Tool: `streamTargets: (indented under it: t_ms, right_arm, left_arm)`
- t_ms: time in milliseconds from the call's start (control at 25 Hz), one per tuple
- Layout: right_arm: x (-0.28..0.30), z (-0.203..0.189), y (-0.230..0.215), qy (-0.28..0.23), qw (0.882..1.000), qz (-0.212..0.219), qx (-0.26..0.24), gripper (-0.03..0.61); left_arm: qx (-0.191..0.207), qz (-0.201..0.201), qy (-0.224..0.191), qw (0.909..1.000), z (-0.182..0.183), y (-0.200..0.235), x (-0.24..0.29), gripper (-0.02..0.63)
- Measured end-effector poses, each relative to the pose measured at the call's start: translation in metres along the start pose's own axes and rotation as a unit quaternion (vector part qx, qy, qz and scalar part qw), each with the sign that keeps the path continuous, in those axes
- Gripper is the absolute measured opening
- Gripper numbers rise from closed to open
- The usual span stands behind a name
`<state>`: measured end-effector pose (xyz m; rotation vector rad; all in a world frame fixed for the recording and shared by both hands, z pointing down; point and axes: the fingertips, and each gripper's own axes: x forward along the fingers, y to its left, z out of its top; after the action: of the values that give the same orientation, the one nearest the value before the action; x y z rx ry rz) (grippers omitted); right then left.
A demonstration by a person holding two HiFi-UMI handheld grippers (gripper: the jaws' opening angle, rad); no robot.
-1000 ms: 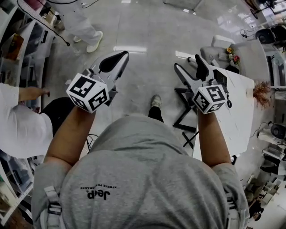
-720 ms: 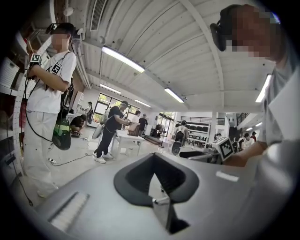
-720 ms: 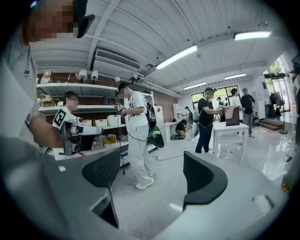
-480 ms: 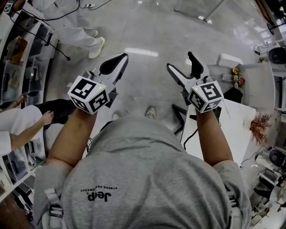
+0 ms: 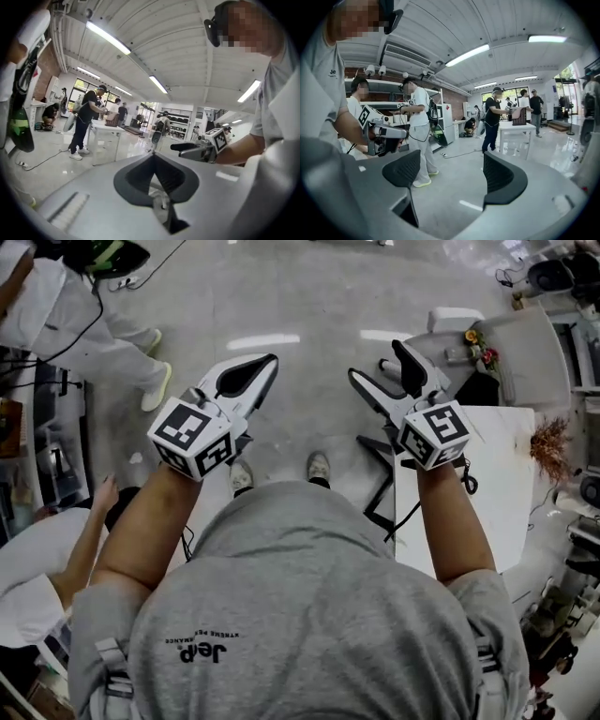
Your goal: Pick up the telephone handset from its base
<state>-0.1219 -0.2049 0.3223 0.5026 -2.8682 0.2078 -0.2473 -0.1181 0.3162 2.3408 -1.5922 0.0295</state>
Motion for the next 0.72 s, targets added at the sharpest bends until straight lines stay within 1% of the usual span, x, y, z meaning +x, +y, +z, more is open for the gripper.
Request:
streamTargets:
  t_ms: [160,280,360,520,720]
  right_arm:
    - [-0.05,-0.01,-0.032,0.006,0.998,-0.059,0.009,0.398]
    - [-0.098,-0.023,-0.061,0.008,0.995,-0.096,0.008,0.397]
    - [-0.131,-0.038,-0.079,0.016,0.994,-0.112,0.004,0.397]
    - [-0.194,-0.072,-0.099,0.045,0.99,-0.13,0.0,0.397]
    - [-0.25,-0.118,-0.109,0.084,0.989,-0.122,-0.016,0.397]
  left_arm:
    - [0.018,-0.075,0.019,0.9968,-0.005,-0.036,0.048,0.057]
    - [0.026,-0.122,0.032,0.9916,-0.011,-0.072,0.088,0.057]
    - [0.03,-0.149,0.039,0.9876,-0.016,-0.099,0.114,0.057]
    - [0.038,-0.204,0.06,0.9763,-0.034,-0.154,0.16,0.057]
    - [0.042,-0.257,0.087,0.9616,-0.064,-0.212,0.204,0.057]
